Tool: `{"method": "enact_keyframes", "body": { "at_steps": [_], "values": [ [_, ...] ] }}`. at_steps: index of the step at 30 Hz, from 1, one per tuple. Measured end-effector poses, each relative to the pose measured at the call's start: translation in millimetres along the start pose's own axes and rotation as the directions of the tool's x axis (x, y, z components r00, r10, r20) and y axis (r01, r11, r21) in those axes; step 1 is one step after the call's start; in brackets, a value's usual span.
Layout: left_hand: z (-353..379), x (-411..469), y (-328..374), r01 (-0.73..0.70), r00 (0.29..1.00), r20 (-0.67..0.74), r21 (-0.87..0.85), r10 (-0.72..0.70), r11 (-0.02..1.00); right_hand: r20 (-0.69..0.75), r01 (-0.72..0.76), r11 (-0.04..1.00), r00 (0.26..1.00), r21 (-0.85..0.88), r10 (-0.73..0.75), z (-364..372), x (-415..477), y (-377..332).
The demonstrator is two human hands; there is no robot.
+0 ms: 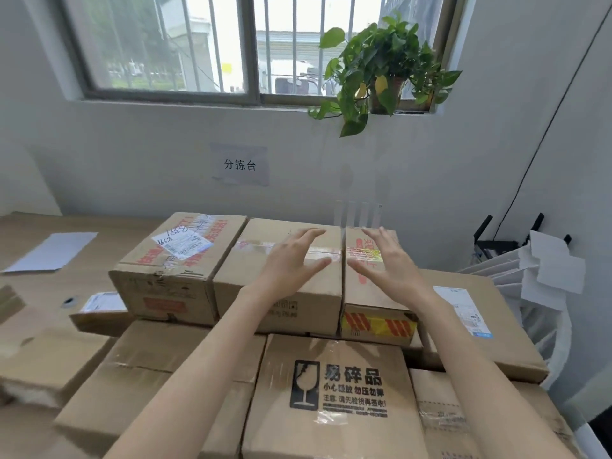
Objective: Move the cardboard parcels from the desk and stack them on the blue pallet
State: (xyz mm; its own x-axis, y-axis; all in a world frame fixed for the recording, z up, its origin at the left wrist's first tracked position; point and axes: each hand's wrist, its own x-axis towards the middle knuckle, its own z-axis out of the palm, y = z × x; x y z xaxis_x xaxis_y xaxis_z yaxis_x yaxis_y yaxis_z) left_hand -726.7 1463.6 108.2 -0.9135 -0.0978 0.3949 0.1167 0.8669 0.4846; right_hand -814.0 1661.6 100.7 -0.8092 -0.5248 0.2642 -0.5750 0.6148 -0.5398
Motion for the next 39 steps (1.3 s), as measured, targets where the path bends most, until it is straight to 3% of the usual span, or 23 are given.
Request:
{"method": "enact_keyframes", "body": {
  "at_steps": [9, 21, 32, 39],
  "values": [
    [-119.7, -80.8, -87.7, 0.206, 0.970, -0.147, 0.083, -0.192, 0.975, 0.015, 0.190, 0.962, 0.980, 0.197, -0.196, 83.7, 19.8, -146.8],
    [-321.6, -283.5, -261.6, 0.422, 0.880, -0.305, 0.155, -0.363, 0.893, 0.136, 0.312, 0.869, 0.912, 0.385, -0.387, 283.1, -9.4, -427.6],
    [-443.9, -428.4, -404.7, 0.665, 0.711, -0.395, 0.105, -0.583, 0.740, 0.184, 0.355, 0.801, 0.853, 0.482, -0.489, 437.7, -30.8, -613.0],
    [-480.8, -474.4, -510.1, 0.762, 0.627, -0.378, 0.114, -0.681, 0.638, 0.158, 0.337, 0.846, 0.889, 0.413, -0.431, 541.4, 1.8, -674.2]
  ]
}}
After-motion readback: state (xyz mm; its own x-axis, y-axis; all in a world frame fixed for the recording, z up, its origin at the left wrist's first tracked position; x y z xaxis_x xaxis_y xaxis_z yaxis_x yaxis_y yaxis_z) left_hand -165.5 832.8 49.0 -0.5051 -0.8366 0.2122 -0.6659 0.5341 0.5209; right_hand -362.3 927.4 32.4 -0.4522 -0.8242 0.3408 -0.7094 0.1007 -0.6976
